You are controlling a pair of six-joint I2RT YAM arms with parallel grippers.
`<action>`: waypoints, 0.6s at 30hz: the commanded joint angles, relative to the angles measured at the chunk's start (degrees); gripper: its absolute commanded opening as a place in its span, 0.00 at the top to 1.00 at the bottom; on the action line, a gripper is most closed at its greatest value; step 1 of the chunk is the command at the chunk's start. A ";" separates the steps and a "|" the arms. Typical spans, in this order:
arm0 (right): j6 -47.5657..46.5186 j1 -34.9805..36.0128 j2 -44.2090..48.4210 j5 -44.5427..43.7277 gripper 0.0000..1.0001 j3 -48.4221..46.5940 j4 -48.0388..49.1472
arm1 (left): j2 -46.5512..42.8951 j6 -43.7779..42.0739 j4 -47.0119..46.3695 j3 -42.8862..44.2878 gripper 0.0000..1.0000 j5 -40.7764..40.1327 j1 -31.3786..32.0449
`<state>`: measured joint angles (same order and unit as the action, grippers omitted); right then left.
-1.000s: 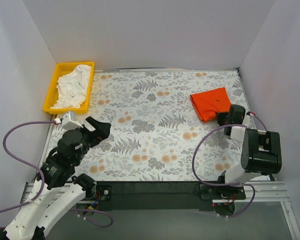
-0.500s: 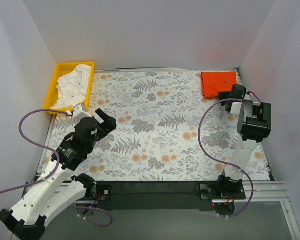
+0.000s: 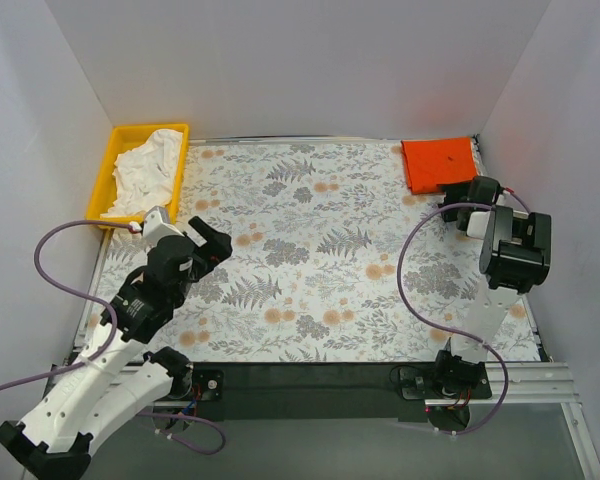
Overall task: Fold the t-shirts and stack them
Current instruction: Neatly place the folded tshirt to the corner
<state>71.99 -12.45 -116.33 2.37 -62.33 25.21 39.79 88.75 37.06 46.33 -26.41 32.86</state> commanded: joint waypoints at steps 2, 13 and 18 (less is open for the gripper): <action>-5.35 -0.38 12.95 0.96 0.36 10.63 -0.86 | -4.36 -1.30 1.08 1.66 0.19 -0.48 0.18; -32.32 -2.41 52.58 3.52 0.22 20.84 -36.61 | -10.08 -4.80 10.31 6.76 0.18 1.80 0.10; -45.95 -2.67 71.90 2.64 0.10 14.97 -53.93 | -12.10 -9.73 11.63 9.22 0.14 1.45 0.18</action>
<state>39.13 -14.81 -52.56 5.80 -42.54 -13.78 28.45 83.29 46.39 53.21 -24.62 32.86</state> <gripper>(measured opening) 0.884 0.853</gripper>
